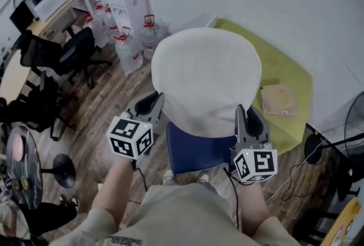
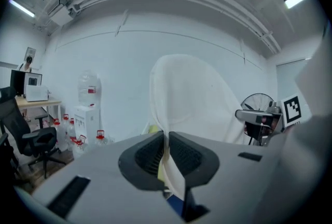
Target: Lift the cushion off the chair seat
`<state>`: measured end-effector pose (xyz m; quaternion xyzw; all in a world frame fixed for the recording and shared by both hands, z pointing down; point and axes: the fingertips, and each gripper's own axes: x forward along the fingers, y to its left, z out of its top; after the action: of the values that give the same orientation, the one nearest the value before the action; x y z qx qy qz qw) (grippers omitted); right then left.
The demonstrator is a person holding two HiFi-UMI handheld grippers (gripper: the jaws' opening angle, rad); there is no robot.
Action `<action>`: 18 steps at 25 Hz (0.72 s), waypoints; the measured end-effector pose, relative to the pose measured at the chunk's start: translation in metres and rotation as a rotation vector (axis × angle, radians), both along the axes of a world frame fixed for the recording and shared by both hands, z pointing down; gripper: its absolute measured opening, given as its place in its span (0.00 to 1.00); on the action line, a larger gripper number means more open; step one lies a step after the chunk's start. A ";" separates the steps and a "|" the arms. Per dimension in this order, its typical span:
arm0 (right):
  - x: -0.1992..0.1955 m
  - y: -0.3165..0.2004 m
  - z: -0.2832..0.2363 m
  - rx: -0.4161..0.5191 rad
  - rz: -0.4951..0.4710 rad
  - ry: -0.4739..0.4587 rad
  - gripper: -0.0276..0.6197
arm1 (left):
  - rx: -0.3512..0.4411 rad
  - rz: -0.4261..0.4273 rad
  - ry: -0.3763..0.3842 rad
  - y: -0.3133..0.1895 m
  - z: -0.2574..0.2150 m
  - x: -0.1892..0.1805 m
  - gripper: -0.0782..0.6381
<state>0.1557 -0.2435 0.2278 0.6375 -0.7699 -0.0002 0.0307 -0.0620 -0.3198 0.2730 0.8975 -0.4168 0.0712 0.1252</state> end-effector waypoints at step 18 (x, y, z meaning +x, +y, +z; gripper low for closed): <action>0.013 0.039 -0.076 0.187 -0.023 -0.017 0.17 | 0.185 0.025 0.013 0.026 -0.090 0.012 0.18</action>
<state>0.1685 -0.2047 0.1519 0.6286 -0.7740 -0.0671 -0.0354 -0.0496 -0.2933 0.1831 0.9108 -0.4096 0.0278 0.0435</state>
